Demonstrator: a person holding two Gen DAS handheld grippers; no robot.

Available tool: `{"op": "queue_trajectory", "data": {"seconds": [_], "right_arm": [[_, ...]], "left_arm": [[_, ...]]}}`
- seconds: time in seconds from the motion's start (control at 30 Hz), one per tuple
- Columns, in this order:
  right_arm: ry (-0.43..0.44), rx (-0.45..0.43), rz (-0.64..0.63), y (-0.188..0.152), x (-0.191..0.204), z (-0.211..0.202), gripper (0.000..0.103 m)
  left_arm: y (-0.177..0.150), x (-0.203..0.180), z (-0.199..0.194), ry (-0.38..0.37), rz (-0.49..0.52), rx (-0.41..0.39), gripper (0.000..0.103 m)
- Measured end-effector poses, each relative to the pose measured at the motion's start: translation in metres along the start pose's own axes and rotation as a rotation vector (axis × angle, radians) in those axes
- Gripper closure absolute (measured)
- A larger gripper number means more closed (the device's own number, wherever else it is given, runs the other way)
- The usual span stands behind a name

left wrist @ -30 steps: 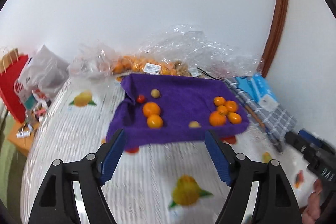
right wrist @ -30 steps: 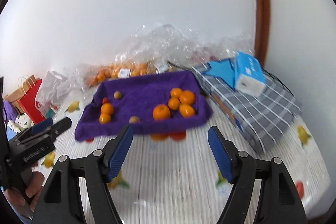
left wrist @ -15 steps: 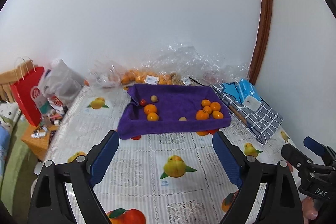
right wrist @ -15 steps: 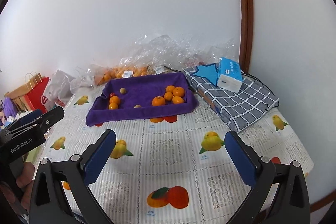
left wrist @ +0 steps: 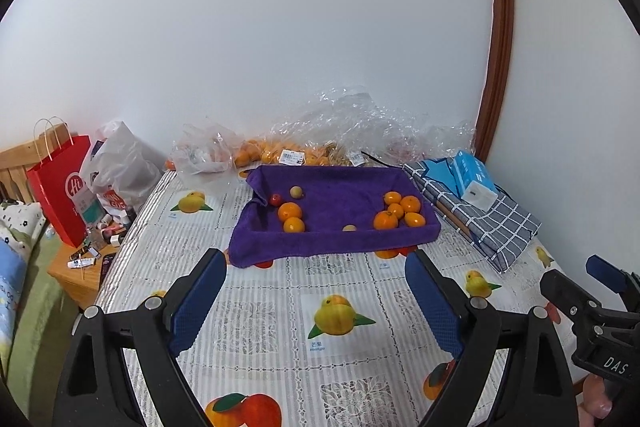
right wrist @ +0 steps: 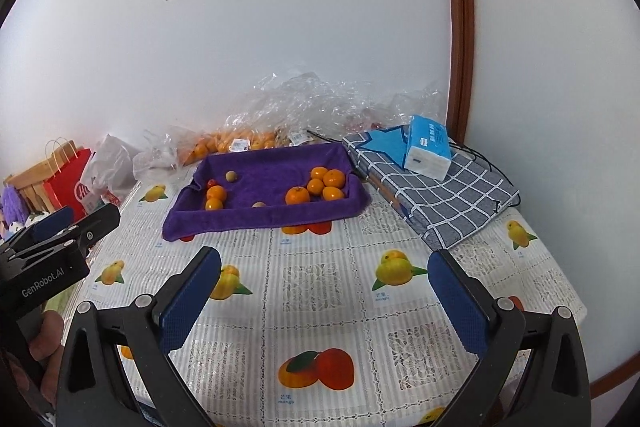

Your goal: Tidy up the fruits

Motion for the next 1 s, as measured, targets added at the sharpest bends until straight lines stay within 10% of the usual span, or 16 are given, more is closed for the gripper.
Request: {"op": "queue_trajectory", "data": {"seconds": [1.0], "right_arm": [[-0.004,0.011,-0.01,-0.004,0.0082,0.0047,0.001]], "left_arm": [[0.0001,0.0052,-0.0059,0.013,-0.005,-0.006,0.012]]}}
Point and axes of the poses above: each gripper's, at about its wrist camera, not at the fingertips, and z roughly the way its jaws point, x to its left, y to its top, the point moved 3 cm from there along z, roughly the way its jaws point, and after that the axes turned 4 degrees about y, right-handed, at the moved point
